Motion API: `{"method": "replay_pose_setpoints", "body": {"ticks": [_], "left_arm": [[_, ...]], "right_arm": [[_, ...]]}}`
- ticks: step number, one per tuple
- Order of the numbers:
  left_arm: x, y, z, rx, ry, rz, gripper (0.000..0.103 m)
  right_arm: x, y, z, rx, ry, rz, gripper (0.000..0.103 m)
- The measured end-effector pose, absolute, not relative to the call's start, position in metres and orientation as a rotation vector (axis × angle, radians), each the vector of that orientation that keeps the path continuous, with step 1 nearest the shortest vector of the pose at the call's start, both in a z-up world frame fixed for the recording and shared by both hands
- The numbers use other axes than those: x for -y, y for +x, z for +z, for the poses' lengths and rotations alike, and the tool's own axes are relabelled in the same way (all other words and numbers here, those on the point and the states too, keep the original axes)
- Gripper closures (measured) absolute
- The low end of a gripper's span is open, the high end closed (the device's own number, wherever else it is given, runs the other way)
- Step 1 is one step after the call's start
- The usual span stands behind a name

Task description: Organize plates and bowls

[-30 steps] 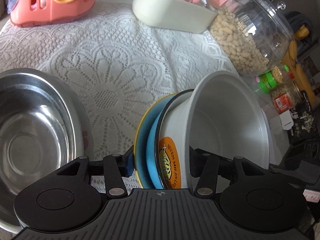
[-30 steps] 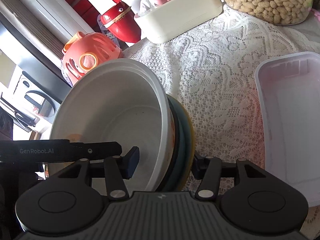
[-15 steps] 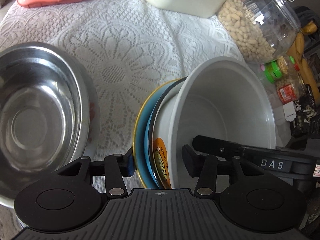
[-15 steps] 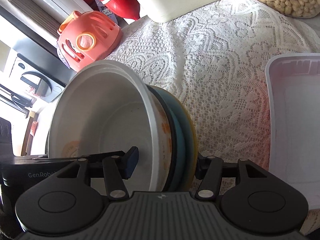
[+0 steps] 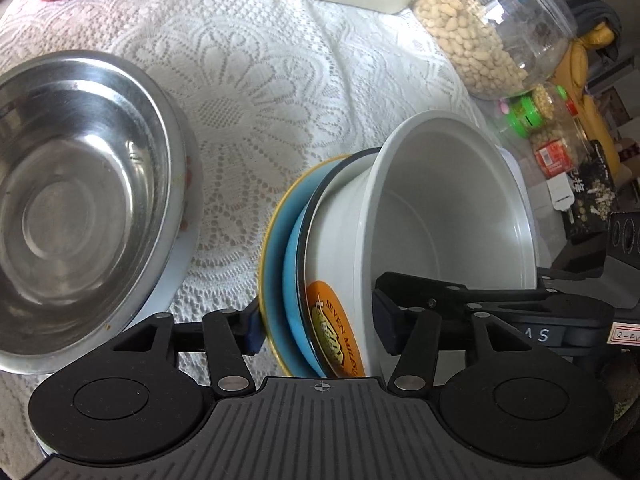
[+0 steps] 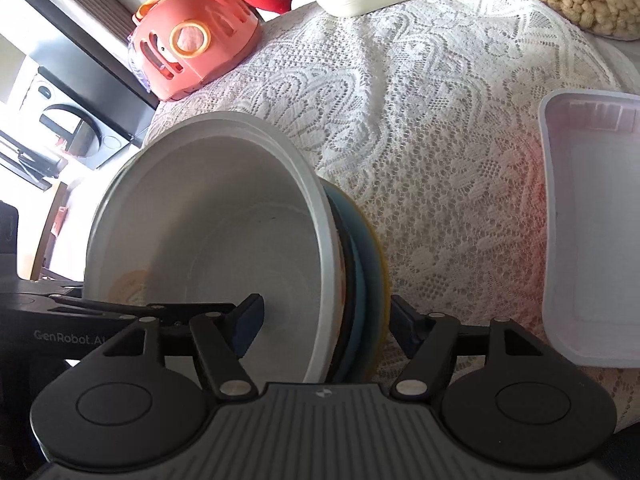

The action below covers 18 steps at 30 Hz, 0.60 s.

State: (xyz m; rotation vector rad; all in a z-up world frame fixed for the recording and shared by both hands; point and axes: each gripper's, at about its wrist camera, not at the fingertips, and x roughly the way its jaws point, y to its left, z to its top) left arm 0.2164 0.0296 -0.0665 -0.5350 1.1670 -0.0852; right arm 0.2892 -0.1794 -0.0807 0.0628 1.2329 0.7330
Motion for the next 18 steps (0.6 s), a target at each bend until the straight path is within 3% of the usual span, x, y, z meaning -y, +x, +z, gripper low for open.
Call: {"method": "replay_pose_setpoints", "body": {"ticks": [10,14,16,18], "left_arm": [[-0.027,0.208,-0.068,-1.102,-0.555,-0.06,0.041],[-0.032,0.205,-0.07,-1.091,-0.6,-0.053,0.043],[-0.031,0.205,-0.069,-1.092,-0.584,-0.053,0.043],[-0.031,0.205,-0.07,-1.096,-0.586,-0.058,0.043]], "right_arm": [[0.198,0.289,-0.092,-1.206,0.211,0.7,0.025],[0.204,0.291,-0.098,-1.231,0.31,0.703,0.015],[0.208,0.292,-0.102,-1.249,0.373,0.725,0.0],[0.212,0.294,-0.111,-1.304,0.48,0.758,0.0]]}}
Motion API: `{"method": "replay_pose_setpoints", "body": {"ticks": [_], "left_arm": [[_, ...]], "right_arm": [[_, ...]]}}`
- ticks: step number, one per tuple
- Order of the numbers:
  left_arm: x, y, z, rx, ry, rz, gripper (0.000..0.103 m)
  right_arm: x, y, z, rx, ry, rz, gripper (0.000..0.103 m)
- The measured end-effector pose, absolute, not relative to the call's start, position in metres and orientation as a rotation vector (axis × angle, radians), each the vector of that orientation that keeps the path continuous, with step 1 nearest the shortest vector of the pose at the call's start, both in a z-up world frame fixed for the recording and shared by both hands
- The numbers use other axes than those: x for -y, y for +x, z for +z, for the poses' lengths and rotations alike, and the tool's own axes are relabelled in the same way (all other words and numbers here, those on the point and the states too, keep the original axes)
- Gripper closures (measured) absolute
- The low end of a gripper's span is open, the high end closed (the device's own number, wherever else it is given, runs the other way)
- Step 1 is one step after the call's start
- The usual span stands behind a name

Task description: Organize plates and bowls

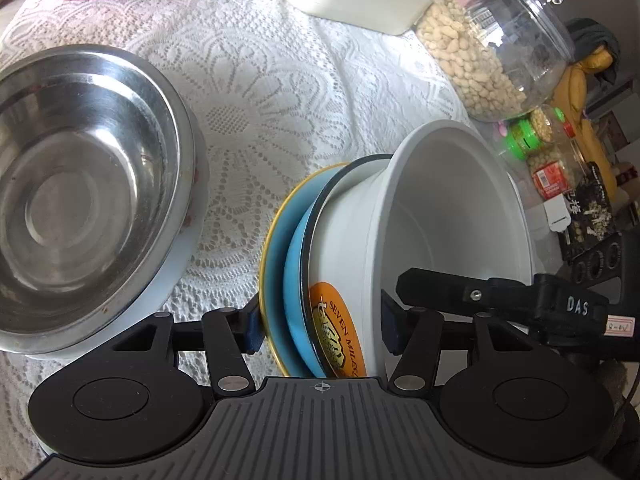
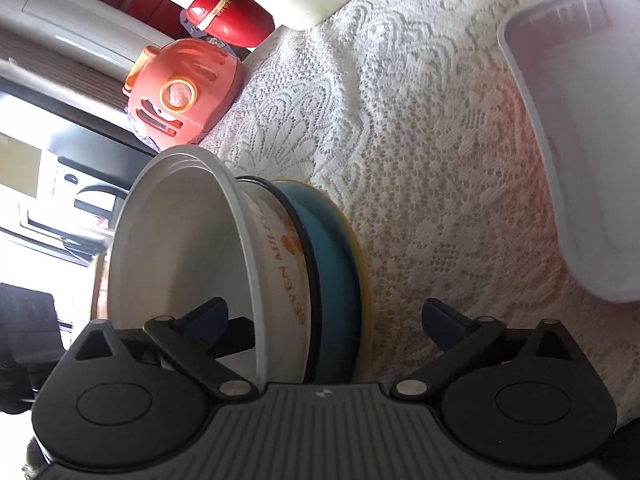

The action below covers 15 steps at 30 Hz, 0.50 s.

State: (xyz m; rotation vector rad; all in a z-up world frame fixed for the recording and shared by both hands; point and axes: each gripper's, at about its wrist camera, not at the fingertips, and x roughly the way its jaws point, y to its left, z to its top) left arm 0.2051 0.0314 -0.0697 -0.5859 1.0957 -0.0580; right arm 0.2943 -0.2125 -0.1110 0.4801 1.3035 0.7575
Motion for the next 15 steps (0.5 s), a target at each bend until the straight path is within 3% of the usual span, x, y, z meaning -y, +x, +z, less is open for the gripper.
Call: {"method": "replay_pose_setpoints", "body": {"ticks": [15], "left_arm": [[-0.037,0.209,-0.071,-1.123,-0.597,-0.072,0.047]], "right_arm": [[0.221,0.293,-0.143,-1.381,0.832,0.895,0.0]]}}
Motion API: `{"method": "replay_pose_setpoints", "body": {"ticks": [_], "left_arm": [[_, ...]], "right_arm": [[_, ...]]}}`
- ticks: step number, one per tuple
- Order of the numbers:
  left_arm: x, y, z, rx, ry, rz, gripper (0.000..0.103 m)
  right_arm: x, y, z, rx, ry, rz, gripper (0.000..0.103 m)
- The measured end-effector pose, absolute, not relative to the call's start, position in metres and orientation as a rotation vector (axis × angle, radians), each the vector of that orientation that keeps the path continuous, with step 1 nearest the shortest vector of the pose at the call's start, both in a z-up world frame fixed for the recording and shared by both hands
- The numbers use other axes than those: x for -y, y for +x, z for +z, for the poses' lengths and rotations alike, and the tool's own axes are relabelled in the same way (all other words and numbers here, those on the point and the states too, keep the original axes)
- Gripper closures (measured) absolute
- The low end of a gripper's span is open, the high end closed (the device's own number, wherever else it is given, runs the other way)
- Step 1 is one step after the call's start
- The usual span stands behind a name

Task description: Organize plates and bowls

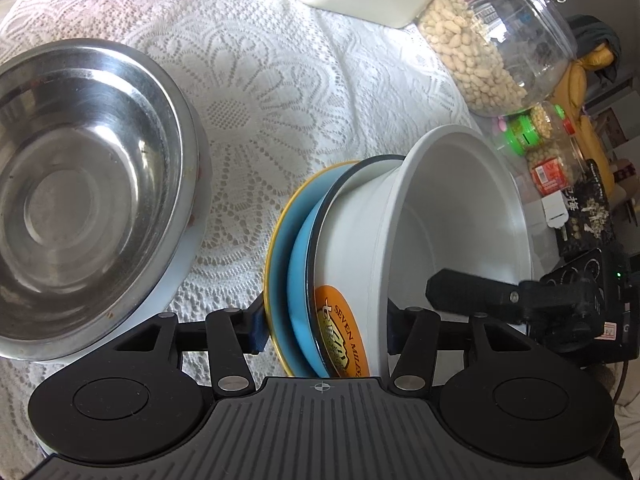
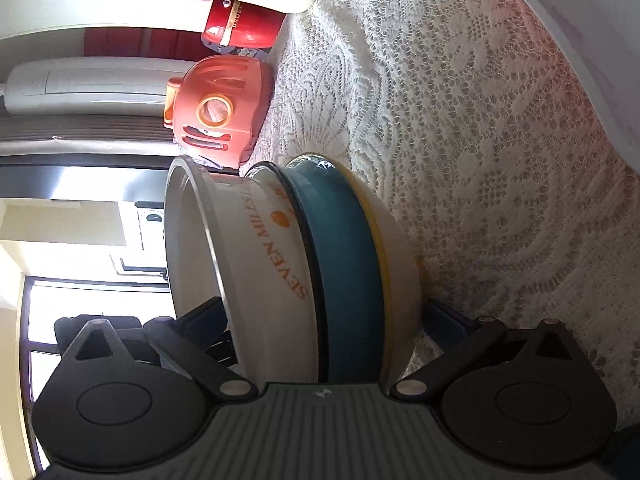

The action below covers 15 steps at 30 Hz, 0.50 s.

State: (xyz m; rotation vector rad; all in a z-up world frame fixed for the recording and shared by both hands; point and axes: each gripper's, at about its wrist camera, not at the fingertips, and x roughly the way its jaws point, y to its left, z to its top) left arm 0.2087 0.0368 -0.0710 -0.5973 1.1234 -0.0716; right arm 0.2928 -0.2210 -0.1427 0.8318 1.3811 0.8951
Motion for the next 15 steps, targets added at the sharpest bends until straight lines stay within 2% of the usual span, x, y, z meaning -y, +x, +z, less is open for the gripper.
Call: {"method": "replay_pose_setpoints", "body": {"ticks": [7,8,10,15], "left_arm": [[-0.033,0.207,-0.069,-1.119,-0.58,-0.06,0.047],[-0.033,0.207,-0.069,-1.119,-0.574,-0.058,0.048],[-0.032,0.207,-0.069,-1.122,-0.552,-0.049,0.058],[-0.042,0.205,-0.071,-1.117,-0.575,-0.072,0.063]], "right_arm": [[0.219,0.293,-0.138,-1.345,0.751,0.94,0.0],[0.218,0.293,-0.133,-1.334,0.702,0.918,0.0],[0.215,0.292,-0.118,-1.292,0.572,0.839,0.0],[0.201,0.301,-0.079,-1.208,0.223,0.651,0.0]]}}
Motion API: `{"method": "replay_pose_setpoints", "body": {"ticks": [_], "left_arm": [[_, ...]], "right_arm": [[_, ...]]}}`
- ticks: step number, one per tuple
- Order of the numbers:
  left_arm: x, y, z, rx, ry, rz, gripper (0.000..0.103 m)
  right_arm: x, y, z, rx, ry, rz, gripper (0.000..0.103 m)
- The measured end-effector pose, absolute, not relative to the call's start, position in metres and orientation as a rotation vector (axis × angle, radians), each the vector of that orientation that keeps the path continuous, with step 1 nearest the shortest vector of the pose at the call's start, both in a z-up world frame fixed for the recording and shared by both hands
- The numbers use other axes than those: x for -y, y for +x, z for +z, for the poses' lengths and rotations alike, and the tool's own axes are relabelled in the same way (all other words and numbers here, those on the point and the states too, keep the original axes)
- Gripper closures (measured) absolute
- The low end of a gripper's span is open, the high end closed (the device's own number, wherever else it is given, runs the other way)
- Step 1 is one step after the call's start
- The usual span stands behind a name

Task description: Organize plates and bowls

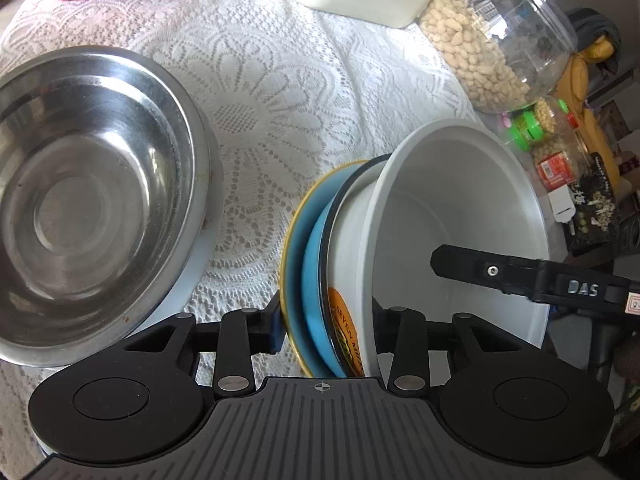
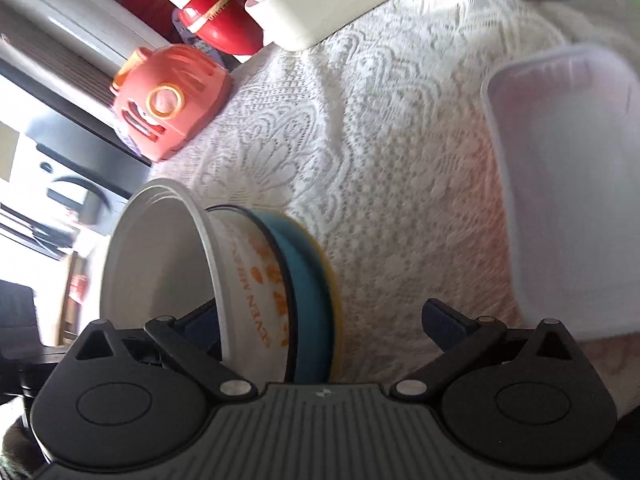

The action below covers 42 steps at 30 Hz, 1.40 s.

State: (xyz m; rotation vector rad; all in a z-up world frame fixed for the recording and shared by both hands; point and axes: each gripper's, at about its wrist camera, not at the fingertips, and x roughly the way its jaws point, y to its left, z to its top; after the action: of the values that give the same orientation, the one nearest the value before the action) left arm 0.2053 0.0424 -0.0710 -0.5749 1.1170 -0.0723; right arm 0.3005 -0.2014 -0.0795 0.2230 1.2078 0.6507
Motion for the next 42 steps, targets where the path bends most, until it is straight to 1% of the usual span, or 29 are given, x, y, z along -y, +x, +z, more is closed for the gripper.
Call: {"method": "replay_pose_setpoints", "body": {"ticks": [1,4,6,10,12,13,16,20,24,27,28,32,35,37,39,40,41,42], "left_arm": [[-0.045,0.205,-0.071,-1.112,-0.587,-0.078,0.064],[-0.051,0.203,-0.07,-1.09,-0.608,-0.092,0.064],[-0.052,0.202,-0.069,-1.08,-0.611,-0.1,0.063],[-0.053,0.202,-0.07,-1.067,-0.611,-0.133,0.06],[-0.054,0.201,-0.072,-1.057,-0.606,-0.148,0.059],[-0.054,0.201,-0.072,-1.051,-0.605,-0.152,0.062],[-0.057,0.197,-0.074,-1.033,-0.604,-0.176,0.065],[-0.065,0.192,-0.079,-1.002,-0.645,-0.215,0.062],[-0.068,0.189,-0.081,-0.985,-0.669,-0.233,0.06],[-0.069,0.188,-0.082,-0.98,-0.678,-0.236,0.061],[-0.07,0.187,-0.082,-0.979,-0.681,-0.236,0.062],[-0.069,0.186,-0.082,-0.973,-0.683,-0.231,0.06],[-0.065,0.185,-0.08,-0.971,-0.663,-0.223,0.059],[-0.065,0.184,-0.079,-0.976,-0.66,-0.219,0.059],[-0.064,0.184,-0.078,-0.982,-0.654,-0.213,0.06],[-0.063,0.184,-0.077,-0.985,-0.649,-0.206,0.061],[-0.062,0.184,-0.076,-0.988,-0.643,-0.2,0.062],[-0.061,0.184,-0.074,-0.991,-0.637,-0.191,0.062]], "right_arm": [[0.195,0.302,-0.073,-1.202,0.139,0.629,0.0],[0.171,0.301,-0.06,-1.178,-0.152,0.583,0.0],[0.153,0.297,-0.061,-1.171,-0.313,0.565,0.001],[0.128,0.292,-0.061,-1.192,-0.424,0.575,0.001],[0.115,0.286,-0.059,-1.164,-0.49,0.574,0.0],[0.109,0.283,-0.058,-1.149,-0.525,0.564,0.0],[0.09,0.276,-0.056,-1.126,-0.639,0.533,0.0],[0.068,0.271,-0.056,-1.104,-0.794,0.519,0.0],[0.064,0.267,-0.056,-1.137,-0.789,0.448,0.0],[0.07,0.276,-0.057,-1.234,-0.706,0.406,0.0],[0.072,0.279,-0.058,-1.265,-0.687,0.413,0.0],[0.083,0.29,-0.067,-1.43,-0.592,0.441,0.0],[0.092,0.296,-0.072,-1.499,-0.527,0.438,0.0],[0.099,0.297,-0.073,-1.502,-0.486,0.457,0.001],[0.103,0.294,-0.071,-1.49,-0.478,0.461,0.011],[0.104,0.293,-0.066,-1.46,-0.484,0.447,0.015],[0.106,0.292,-0.057,-1.394,-0.512,0.423,0.021],[0.106,0.287,-0.048,-1.292,-0.58,0.388,0.021]]}}
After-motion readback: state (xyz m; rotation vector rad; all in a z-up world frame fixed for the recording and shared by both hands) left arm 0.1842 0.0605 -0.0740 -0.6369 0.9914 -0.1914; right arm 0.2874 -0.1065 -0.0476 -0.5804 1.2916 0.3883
